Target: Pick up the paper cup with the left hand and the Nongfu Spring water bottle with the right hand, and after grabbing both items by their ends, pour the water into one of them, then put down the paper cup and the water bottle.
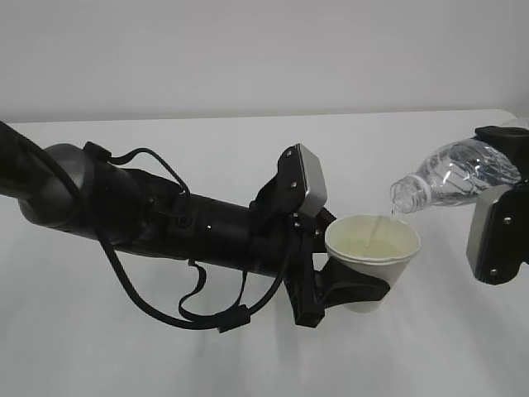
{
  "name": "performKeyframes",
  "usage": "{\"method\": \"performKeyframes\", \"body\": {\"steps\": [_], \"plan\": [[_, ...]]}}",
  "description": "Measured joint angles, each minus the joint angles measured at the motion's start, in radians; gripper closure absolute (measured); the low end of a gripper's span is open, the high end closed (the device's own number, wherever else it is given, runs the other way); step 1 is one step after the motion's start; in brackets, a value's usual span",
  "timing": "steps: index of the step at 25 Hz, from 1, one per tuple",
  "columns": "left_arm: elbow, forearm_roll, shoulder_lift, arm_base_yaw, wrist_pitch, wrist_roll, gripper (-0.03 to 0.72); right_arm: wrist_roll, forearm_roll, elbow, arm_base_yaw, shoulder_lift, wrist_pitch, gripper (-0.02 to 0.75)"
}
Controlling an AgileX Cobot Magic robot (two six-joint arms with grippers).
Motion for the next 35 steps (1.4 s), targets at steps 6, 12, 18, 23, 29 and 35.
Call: {"method": "performKeyframes", "body": {"steps": [6,12,18,23,29,35], "plan": [[0.0,0.0,0.0,0.0,0.0,0.0,0.26,0.0,0.0,0.0,0.0,0.0,0.0,0.389],[0.0,-0.002,0.0,0.0,0.0,0.0,0.26,0.0,0.0,0.0,0.0,0.0,0.0,0.389],[0.0,-0.002,0.0,0.0,0.002,0.0,0.26,0.0,0.0,0.0,0.0,0.0,0.0,0.389],[0.0,-0.002,0.0,0.0,0.002,0.0,0.26,0.0,0.0,0.0,0.0,0.0,-0.002,0.389],[0.0,-0.002,0.0,0.0,0.002,0.0,0.26,0.0,0.0,0.0,0.0,0.0,-0.002,0.389],[0.0,-0.002,0.0,0.0,0.002,0.0,0.26,0.0,0.0,0.0,0.0,0.0,-0.002,0.389]]}}
